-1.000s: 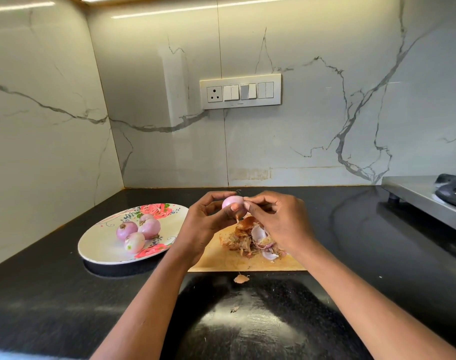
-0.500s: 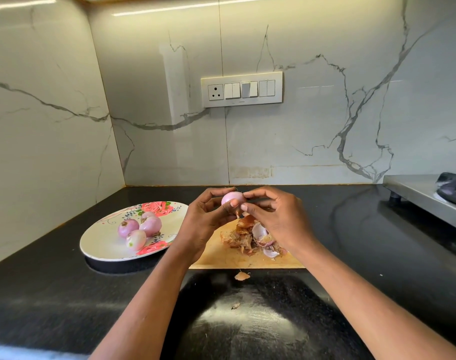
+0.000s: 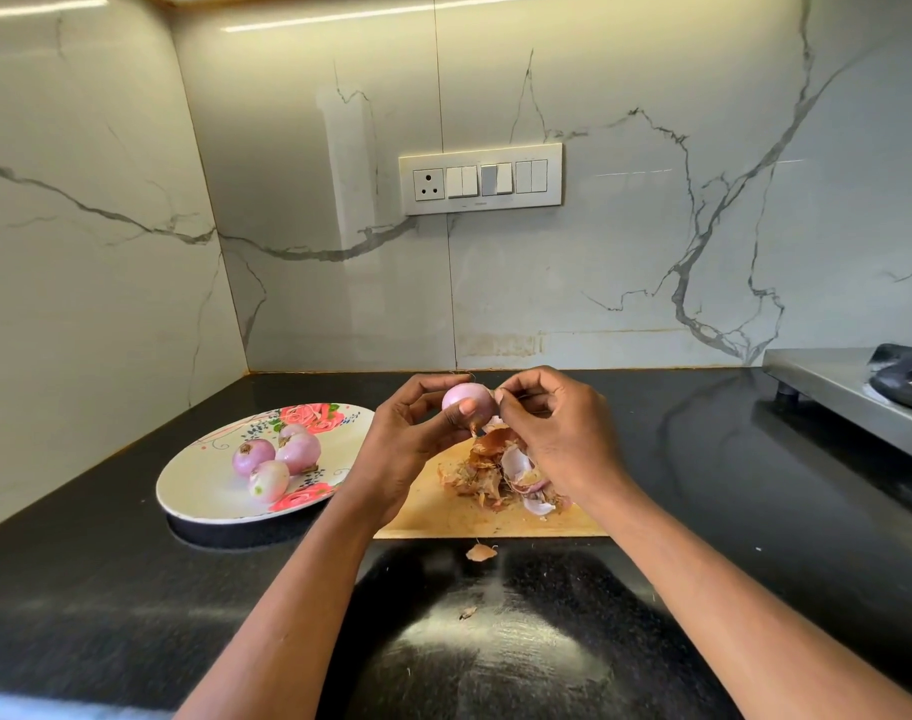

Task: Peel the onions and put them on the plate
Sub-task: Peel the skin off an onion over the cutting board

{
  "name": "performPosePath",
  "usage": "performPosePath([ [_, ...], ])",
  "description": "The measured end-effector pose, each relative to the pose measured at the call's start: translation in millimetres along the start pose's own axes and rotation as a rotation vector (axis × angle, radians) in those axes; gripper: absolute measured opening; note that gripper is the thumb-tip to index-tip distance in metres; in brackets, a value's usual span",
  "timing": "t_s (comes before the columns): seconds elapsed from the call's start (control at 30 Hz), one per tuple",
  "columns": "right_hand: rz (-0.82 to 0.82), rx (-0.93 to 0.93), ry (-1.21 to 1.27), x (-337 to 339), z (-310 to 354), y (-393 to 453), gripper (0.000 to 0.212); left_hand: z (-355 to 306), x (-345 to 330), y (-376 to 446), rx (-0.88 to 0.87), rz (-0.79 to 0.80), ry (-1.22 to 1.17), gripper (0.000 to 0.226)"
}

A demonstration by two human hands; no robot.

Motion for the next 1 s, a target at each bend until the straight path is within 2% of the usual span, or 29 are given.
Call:
performPosePath([
  [0.33, -0.024, -0.127, -0.158, 9.6, -19.6, 4.2, 0.004, 0.7, -5.1, 0.0, 0.075, 0.1, -0.133, 0.039],
  [0.53, 0.09, -0.011, -0.198, 5.2, -13.4, 4.3, 0.004, -0.8, -0.6, 1.5, 0.07, 0.043, -0.178, 0.042],
  [0.8, 0.136, 0.051, 0.007, 1.7, -0.5, 2.8, 0.02, 1.6, 0.2, 2.5, 0.068, 0.021, -0.136, 0.042],
  [1.0, 0.086, 0.106, -0.011, -0.3, 2.2, -0.9, 0.021, 3.9, 0.9, 2.5, 0.066, 0.033, -0.091, 0.039],
])
Point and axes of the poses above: each hand's wrist, its own y-axis towards the middle knuckle, its own x-axis out of the back of the hand, z = x × y, the point moved 3 cm from there along y, towards the middle knuckle, and after that the axes turned 7 degrees about x, right-handed, at the moved point
